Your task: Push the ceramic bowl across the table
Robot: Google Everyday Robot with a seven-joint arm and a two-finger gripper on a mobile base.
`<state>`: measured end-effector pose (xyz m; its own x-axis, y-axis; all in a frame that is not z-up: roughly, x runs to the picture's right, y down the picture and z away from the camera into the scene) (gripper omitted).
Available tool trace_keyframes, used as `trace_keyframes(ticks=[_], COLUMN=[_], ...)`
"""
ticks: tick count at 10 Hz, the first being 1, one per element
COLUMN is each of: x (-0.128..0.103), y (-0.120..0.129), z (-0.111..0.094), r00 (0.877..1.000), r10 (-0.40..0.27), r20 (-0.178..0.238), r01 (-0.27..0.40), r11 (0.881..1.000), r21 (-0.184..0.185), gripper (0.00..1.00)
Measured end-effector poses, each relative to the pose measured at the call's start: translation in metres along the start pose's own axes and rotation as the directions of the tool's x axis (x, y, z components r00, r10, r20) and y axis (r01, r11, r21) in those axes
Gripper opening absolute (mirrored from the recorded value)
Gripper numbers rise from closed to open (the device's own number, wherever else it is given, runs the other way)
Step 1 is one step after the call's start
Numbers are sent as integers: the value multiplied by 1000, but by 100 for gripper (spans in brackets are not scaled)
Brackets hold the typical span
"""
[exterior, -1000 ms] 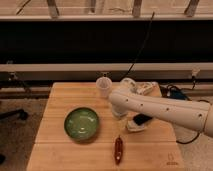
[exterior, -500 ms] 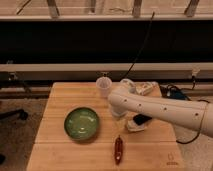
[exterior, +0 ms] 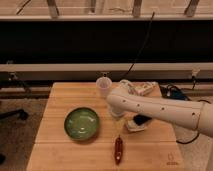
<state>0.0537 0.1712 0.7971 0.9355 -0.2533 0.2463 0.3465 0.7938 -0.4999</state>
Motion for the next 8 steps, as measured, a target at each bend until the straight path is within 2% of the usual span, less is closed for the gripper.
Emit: trace_keyframes(ticks=[2, 4, 7, 8], x=[-1, -3, -7, -8], y=[-1, -2, -3, -4], z=[3, 7, 13, 14], r00=[1000, 1000, 1000, 1000], r10=[-3, -9, -20, -26], r20=[2, 4, 12, 15], r01=[3, 9, 20, 26], r11=[1000, 1000, 1000, 1000], r21=[-1, -2, -6, -8], gripper=[56, 40, 8, 1])
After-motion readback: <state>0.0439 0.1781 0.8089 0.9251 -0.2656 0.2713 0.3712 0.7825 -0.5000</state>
